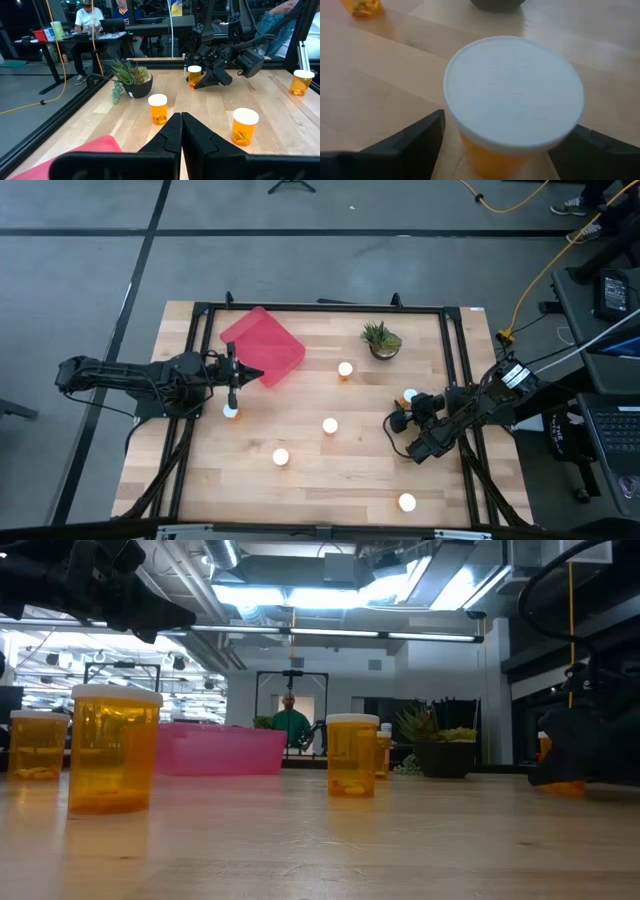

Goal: Pick and place pill bottles into a basket
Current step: Put the orange pill bottle into the red container

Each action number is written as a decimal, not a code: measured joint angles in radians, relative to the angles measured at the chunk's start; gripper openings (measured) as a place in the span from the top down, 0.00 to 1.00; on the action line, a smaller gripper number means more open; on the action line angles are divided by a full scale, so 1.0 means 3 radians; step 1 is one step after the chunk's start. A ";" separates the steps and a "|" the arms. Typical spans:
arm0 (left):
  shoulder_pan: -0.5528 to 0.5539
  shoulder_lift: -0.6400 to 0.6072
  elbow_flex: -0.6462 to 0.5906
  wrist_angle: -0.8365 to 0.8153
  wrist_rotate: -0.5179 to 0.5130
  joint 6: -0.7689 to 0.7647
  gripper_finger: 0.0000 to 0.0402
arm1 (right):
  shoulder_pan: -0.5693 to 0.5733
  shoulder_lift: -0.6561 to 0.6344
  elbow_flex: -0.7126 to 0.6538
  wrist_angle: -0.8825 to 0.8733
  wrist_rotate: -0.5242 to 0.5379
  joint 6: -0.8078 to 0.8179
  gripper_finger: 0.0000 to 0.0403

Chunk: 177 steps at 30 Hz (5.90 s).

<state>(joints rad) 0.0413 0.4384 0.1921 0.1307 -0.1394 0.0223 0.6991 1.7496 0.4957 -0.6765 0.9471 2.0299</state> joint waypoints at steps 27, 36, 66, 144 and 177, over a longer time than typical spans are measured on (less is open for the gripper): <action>0.0000 -0.0001 0.0000 -0.0001 0.0000 0.0000 1.00 | 0.0001 0.0000 0.0075 -0.0120 -0.0017 -0.0068 0.50; 0.0000 -0.0001 0.0000 -0.0001 -0.0001 -0.0001 1.00 | 0.0001 0.0000 0.0089 -0.0111 -0.0016 -0.0141 0.52; 0.0000 -0.0001 0.0000 -0.0001 0.0023 -0.0001 1.00 | 0.0111 -0.1334 0.0664 -0.0416 -0.0027 -0.1950 0.51; 0.0001 0.1749 0.0551 0.1234 -0.0067 -0.0114 0.48 | -0.2956 -0.1339 0.0664 0.3245 -0.4129 -0.7154 0.51; 0.0174 0.3304 0.1514 0.1847 0.0204 -0.0148 0.45 | -0.3109 -0.1334 0.0664 0.3283 -0.4389 -0.7408 0.51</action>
<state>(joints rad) 0.0937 1.4297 0.6463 0.6846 -0.0784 -0.0222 -0.2337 1.3495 0.6949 0.3084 -0.3695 -0.1925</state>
